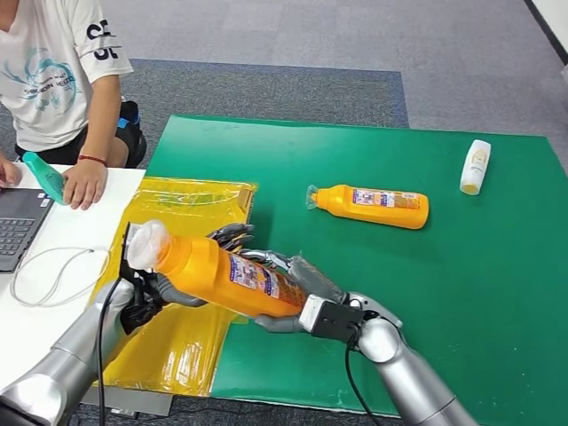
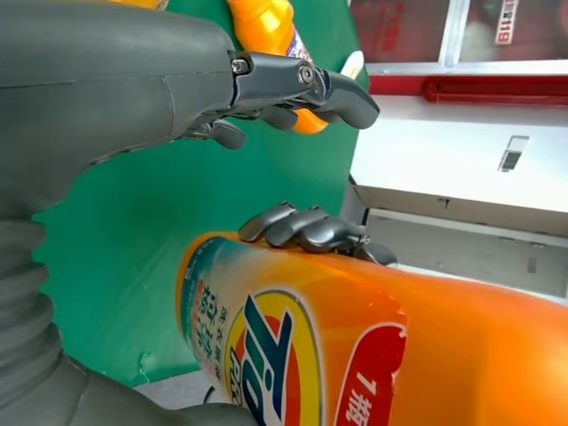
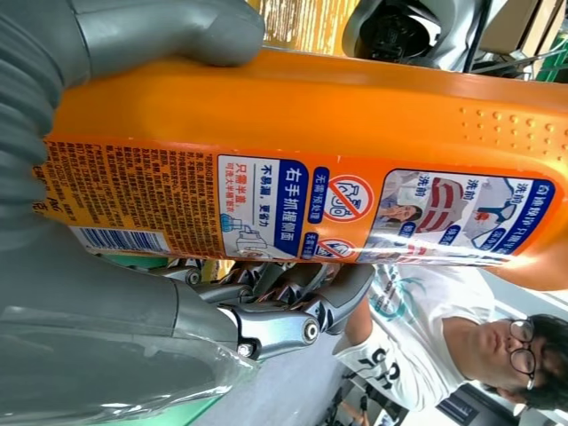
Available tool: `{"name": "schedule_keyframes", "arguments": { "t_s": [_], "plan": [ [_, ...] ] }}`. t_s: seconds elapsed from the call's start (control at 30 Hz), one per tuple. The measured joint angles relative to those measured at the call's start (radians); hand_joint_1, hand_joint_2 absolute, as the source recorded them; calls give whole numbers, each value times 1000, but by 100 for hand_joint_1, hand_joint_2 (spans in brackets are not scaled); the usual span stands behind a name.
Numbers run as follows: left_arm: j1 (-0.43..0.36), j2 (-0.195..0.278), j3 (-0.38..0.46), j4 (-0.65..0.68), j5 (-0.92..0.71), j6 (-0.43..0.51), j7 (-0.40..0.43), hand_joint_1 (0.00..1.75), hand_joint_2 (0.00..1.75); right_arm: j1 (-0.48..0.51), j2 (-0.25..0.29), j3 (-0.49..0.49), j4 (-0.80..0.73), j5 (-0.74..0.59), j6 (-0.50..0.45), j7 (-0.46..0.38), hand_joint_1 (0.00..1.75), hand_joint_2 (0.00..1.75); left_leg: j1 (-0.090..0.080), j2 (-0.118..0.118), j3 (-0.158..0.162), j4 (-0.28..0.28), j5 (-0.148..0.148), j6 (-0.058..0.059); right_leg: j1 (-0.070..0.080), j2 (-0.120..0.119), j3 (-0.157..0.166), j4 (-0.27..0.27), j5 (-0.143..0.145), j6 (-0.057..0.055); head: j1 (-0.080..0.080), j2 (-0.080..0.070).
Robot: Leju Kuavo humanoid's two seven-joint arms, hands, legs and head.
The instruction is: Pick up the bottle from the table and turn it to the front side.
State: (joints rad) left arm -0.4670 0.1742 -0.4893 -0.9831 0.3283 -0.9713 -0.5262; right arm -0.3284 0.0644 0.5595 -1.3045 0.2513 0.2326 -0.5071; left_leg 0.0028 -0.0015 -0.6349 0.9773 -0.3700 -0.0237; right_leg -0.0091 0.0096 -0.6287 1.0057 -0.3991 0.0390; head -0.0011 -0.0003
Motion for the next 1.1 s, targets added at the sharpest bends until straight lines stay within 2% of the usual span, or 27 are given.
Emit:
{"name": "schedule_keyframes", "arguments": {
  "t_s": [0.3, 0.57, 0.93, 1.1],
  "plan": [
    [-16, 1, -31, 5, 3, 2, -8, 0, 175, -13, 0, 0, 27, -3, -11, 0, 175, 175, 0, 0, 0, 0, 0, 0, 0, 0, 0, 0, 0, 0, 0, 0],
    [-11, 14, -78, -89, -83, -7, -126, 0, 175, -15, 1, -2, 35, 2, -29, 10, 175, 175, 0, 0, 0, 0, 0, 0, 0, 0, 0, 0, 0, 0, 0, 0],
    [0, 44, -97, -185, -107, 24, -129, 0, 175, -16, 4, -2, 33, 23, -44, 15, 175, 175, 0, 0, 0, 0, 0, 0, 0, 0, 0, 0, 0, 0, 0, 0],
    [5, 50, -98, -198, -120, 54, -125, 0, 175, -15, 11, 0, 29, 81, -95, 39, 175, 175, 0, 0, 0, 0, 0, 0, 0, 0, 0, 0, 0, 0, 0, 0]
  ]
}}
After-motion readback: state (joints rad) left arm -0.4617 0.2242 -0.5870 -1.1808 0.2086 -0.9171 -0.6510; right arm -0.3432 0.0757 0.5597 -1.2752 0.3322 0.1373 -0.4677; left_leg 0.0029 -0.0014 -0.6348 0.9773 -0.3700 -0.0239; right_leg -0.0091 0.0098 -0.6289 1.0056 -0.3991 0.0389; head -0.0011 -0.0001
